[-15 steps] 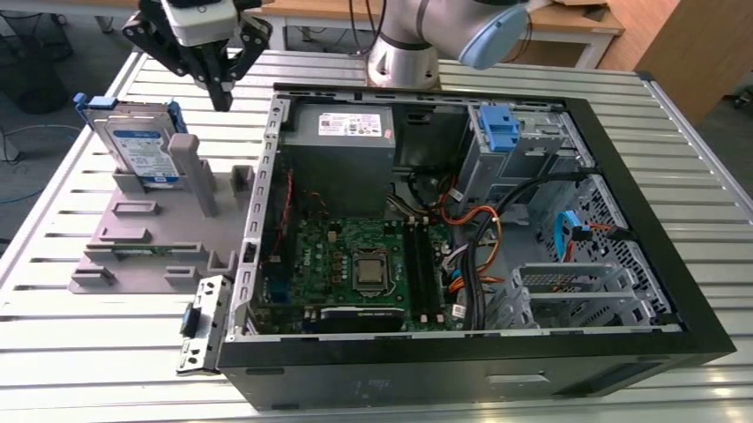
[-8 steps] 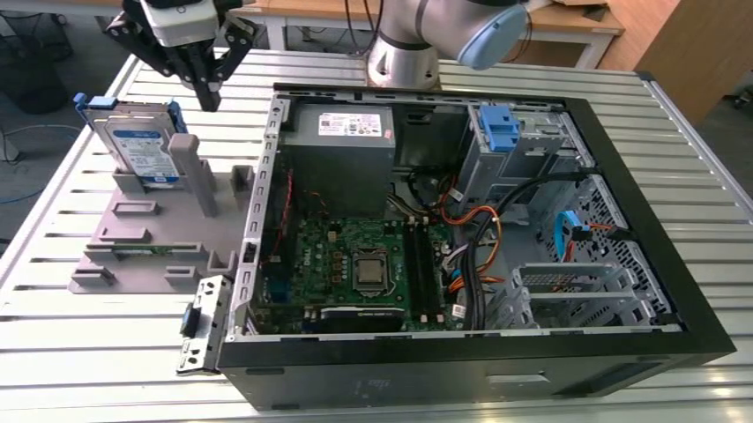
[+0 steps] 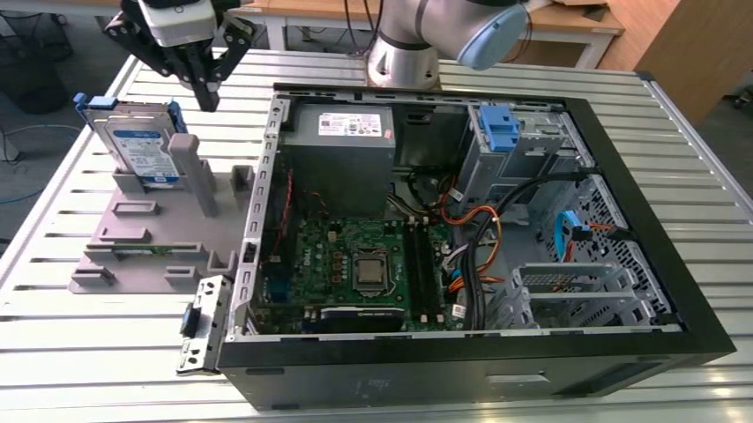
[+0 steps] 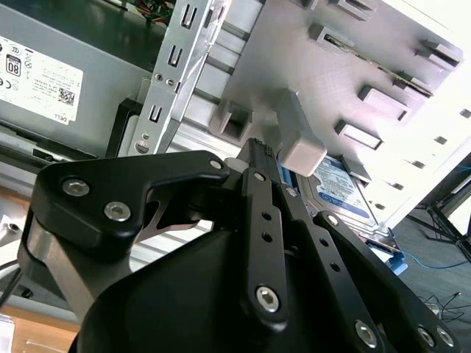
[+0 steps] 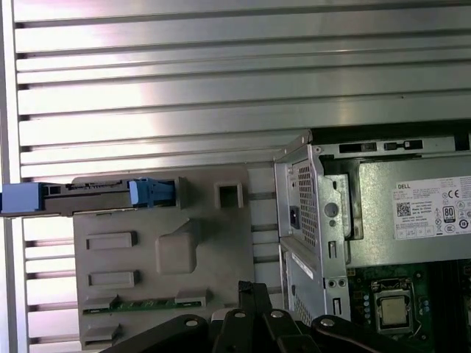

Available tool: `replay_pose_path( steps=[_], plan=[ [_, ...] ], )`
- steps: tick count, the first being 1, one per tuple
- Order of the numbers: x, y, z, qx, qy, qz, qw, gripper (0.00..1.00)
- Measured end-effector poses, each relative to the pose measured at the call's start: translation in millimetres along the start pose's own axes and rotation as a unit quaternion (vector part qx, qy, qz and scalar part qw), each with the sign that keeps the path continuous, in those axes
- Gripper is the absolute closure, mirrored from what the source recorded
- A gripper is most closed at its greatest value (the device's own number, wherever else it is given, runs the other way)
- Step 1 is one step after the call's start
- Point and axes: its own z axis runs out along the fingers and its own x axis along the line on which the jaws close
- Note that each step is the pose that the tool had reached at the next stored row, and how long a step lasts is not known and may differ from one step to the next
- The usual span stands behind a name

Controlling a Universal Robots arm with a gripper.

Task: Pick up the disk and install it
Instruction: 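Reach for the disk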

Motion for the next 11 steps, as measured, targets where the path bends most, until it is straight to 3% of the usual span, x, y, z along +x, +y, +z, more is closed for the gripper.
replay_pose_path(
  steps=[11],
  plan=[
    [11.3, -1.1, 1.3, 0.0, 0.0, 0.0, 1.0, 0.89]
  ],
)
